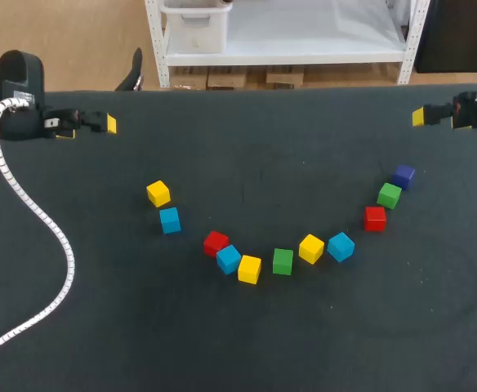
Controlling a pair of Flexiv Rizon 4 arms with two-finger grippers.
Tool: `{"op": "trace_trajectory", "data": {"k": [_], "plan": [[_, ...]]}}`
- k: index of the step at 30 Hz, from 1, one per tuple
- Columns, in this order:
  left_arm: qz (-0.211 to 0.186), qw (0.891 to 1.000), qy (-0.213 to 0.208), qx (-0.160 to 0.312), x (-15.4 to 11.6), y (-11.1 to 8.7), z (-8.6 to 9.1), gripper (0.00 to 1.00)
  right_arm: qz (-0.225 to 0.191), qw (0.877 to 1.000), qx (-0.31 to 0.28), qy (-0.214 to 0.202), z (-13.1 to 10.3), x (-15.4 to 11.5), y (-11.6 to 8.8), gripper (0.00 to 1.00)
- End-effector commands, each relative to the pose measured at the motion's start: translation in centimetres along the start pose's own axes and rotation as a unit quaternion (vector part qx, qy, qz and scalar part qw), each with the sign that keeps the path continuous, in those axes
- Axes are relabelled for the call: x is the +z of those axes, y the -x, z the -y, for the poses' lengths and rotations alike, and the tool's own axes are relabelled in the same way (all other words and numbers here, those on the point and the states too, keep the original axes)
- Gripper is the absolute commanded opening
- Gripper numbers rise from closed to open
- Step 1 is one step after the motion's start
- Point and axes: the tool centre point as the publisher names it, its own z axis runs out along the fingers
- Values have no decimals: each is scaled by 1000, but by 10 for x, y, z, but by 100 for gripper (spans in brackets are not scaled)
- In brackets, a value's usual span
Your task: Place the blue cubes, place green cubes on the blue cubes, place the yellow cubes on the green cubes, then place the red cubes on the yellow cubes, and place purple cube on the red cubes.
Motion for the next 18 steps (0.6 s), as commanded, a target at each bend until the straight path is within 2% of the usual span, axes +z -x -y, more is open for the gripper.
{"op": "trace_trajectory", "data": {"k": [1,17,18], "plan": [[1,1000,-2,0,1,0,-1,100,1,1000,0,-1,0,0,0,100],[1,1000,-2,0,1,0,-1,100,1,1000,0,-1,0,0,0,100],[1,1000,-2,0,1,0,-1,100,9,999,-39,0,1,-1,1,100]]}}
